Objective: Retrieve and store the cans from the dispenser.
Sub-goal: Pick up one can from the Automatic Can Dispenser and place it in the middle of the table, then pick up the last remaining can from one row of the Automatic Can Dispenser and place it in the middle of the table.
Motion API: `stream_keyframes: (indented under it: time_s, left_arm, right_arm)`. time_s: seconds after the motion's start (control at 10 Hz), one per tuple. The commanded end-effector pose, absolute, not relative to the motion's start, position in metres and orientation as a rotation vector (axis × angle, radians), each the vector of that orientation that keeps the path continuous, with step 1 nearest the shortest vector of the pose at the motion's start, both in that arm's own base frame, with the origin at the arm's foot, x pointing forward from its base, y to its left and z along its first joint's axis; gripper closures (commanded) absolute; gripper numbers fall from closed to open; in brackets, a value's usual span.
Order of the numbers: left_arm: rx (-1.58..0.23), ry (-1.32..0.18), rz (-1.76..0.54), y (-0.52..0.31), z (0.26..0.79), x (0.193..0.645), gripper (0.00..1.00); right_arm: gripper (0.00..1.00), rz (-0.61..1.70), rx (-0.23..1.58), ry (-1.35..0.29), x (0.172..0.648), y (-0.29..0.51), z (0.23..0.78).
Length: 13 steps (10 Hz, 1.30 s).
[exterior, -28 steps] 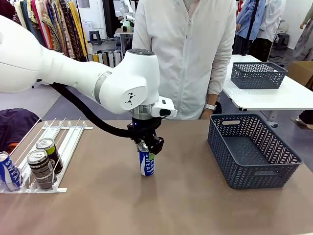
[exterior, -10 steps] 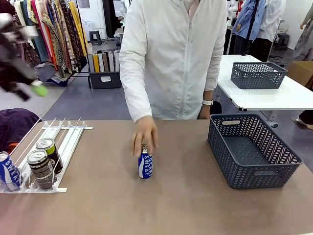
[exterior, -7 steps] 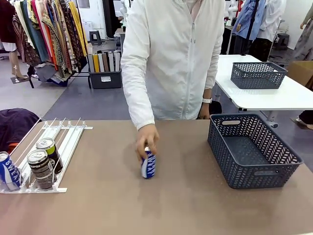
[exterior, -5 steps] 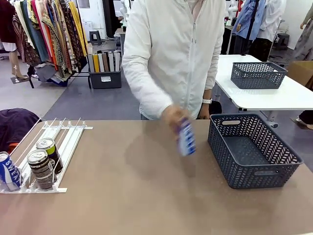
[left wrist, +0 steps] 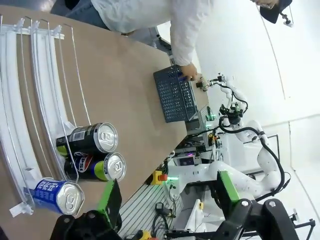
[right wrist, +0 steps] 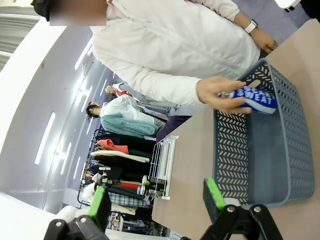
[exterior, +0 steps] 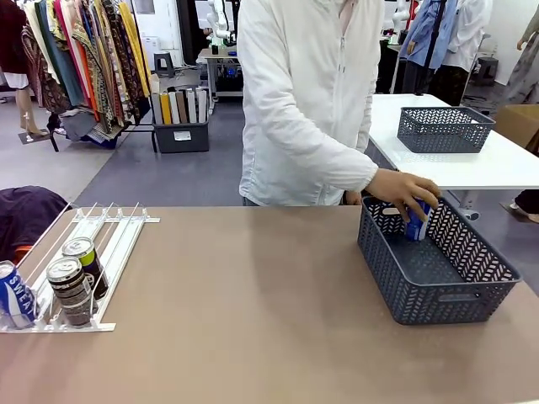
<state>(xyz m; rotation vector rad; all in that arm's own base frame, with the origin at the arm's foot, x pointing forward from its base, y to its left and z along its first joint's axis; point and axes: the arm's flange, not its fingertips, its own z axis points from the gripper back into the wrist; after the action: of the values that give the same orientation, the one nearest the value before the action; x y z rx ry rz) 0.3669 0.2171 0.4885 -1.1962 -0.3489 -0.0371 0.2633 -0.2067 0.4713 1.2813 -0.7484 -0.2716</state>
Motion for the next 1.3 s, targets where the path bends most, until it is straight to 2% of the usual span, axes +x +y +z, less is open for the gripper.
stream_keyframes:
  time_s: [0.0, 0.9, 1.2]
  left_arm:
    - [-1.203, -0.346, -0.043, 0.215, 0.493, 0.364, 0.0]
    - [-1.193, -0.346, -0.04, 0.216, 0.49, 0.366, 0.0]
    - [-0.753, -0.138, -0.084, 0.166, 0.5, 0.371, 0.0]
  right_arm:
    - [0.0, -0.271, 1.301, -0.772, 0.266, -0.205, 0.475]
    - [0.0, -0.271, 1.301, -0.772, 0.266, -0.205, 0.475]
    - [0.0, -0.271, 1.301, -0.772, 0.266, -0.205, 0.475]
